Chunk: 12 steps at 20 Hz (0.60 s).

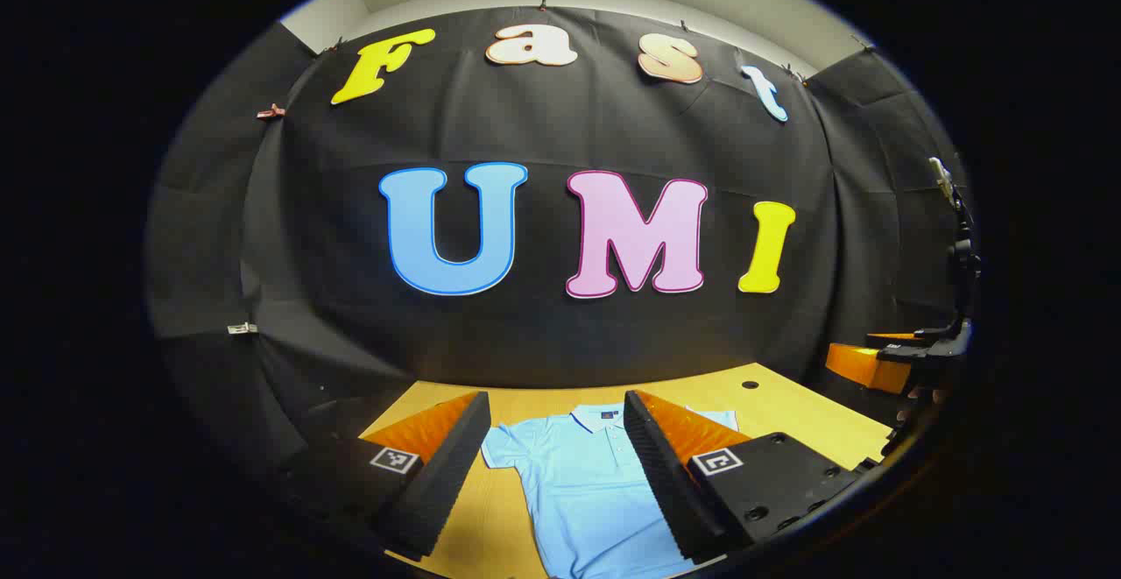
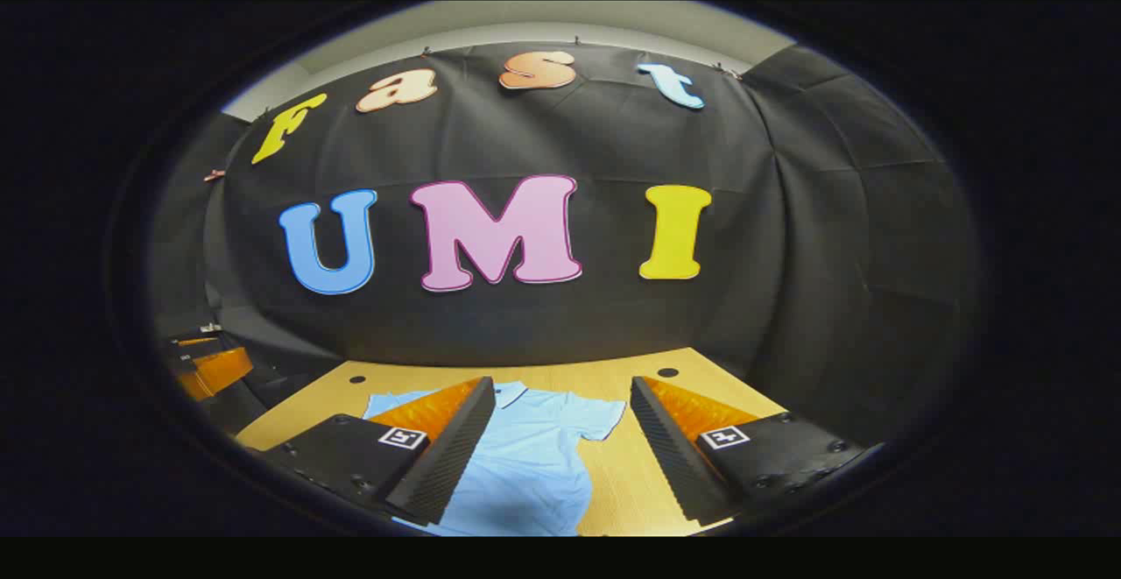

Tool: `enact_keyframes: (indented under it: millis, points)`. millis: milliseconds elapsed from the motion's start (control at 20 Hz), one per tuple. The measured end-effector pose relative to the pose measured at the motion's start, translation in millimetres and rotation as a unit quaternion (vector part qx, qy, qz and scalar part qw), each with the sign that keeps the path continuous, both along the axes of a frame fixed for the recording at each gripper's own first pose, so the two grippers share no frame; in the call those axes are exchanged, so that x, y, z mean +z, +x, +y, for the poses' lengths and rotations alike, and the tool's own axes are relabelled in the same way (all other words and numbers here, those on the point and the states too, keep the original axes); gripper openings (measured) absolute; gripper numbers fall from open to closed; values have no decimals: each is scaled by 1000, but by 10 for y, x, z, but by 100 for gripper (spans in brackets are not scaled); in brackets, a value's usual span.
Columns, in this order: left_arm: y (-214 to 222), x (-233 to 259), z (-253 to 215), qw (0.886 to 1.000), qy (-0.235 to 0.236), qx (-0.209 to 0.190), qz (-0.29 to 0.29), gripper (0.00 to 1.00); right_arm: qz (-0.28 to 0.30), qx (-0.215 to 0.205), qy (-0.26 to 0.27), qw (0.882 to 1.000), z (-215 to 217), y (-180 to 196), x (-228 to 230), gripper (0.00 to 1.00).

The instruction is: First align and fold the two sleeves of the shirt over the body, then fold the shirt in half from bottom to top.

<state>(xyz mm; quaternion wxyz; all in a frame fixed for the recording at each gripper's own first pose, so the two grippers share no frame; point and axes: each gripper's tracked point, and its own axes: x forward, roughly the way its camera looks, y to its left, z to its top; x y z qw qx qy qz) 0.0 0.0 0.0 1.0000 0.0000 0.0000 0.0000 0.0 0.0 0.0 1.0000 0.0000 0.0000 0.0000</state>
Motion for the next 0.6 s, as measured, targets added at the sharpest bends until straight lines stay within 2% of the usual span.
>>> enact_keyframes:
  millis: [300, 600]
  points:
    - [72, -22, -28, 1000, 4, -4, 5, 97, 3, 2, 2, 1000, 8, 89, -10, 97]
    - [106, -32, -11, 1000, 1, -8, 5, 98, 10, -7, 25, 1000, -35, 115, -58, 98]
